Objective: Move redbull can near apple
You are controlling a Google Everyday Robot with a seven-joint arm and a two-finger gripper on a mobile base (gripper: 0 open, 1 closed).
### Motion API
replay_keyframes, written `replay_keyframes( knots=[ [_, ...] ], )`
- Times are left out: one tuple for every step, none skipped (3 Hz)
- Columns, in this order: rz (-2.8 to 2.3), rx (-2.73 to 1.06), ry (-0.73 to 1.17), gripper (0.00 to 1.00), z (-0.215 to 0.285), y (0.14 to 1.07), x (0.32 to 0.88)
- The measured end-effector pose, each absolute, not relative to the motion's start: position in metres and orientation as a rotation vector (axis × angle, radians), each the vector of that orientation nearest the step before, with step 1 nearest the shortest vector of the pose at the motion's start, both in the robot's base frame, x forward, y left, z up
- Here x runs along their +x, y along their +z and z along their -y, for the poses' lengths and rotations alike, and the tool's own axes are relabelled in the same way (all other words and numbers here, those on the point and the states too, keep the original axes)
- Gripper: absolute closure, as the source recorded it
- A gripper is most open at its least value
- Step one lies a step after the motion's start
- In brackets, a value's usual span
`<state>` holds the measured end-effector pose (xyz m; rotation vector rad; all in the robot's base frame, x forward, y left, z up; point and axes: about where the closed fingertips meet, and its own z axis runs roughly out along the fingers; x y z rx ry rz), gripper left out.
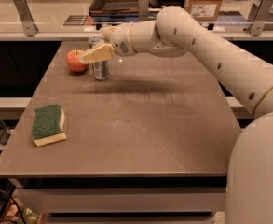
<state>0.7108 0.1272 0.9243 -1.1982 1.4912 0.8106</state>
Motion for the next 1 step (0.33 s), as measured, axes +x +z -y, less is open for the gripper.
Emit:
replay_keyframes(
  knots=[
    [-1.491,-1.198,0.811,0.0,-0.1273,0.9243,0.7108]
  ],
)
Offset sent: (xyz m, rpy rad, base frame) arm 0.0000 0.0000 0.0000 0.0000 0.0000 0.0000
